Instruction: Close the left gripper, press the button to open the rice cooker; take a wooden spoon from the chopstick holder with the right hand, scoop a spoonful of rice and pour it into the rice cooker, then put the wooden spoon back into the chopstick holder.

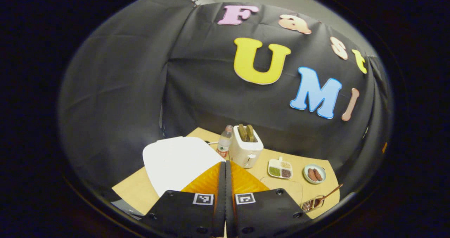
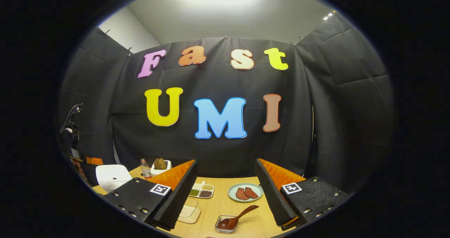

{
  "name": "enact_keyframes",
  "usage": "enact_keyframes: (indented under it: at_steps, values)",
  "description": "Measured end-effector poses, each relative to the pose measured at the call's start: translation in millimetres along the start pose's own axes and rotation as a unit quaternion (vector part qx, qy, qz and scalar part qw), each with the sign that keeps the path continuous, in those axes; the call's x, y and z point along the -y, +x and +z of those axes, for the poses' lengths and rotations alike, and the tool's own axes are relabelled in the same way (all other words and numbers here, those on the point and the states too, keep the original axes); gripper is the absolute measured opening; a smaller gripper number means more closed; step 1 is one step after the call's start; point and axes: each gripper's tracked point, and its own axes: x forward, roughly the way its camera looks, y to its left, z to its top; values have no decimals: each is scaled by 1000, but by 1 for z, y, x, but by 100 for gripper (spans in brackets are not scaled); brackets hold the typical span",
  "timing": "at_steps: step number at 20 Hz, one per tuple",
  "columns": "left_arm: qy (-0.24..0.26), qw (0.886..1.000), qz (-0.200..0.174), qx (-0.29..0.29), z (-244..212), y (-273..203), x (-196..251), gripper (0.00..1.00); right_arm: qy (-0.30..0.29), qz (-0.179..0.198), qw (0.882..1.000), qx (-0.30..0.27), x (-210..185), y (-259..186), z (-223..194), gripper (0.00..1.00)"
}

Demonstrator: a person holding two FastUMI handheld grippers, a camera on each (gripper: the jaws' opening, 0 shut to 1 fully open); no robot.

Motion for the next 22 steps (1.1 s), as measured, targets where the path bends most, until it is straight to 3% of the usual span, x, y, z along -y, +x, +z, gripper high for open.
enact_keyframes:
  at_steps: [6,14,17,20,22]
  values:
    - [25,998,26,-57,-45,55,-28,8,-8,-11,1000,-25,6,10,-18,99]
    - [29,994,43,-98,-82,82,-47,9,-30,-6,999,-26,-3,18,-20,99]
    - [38,996,48,-62,-66,80,-42,9,-30,-5,999,-26,-3,19,-18,99]
    - [100,990,87,47,-4,50,-33,9,-30,-1,999,-17,-5,18,-14,99]
    - [112,983,77,121,35,14,-5,16,-27,2,1000,-11,-6,17,-13,99]
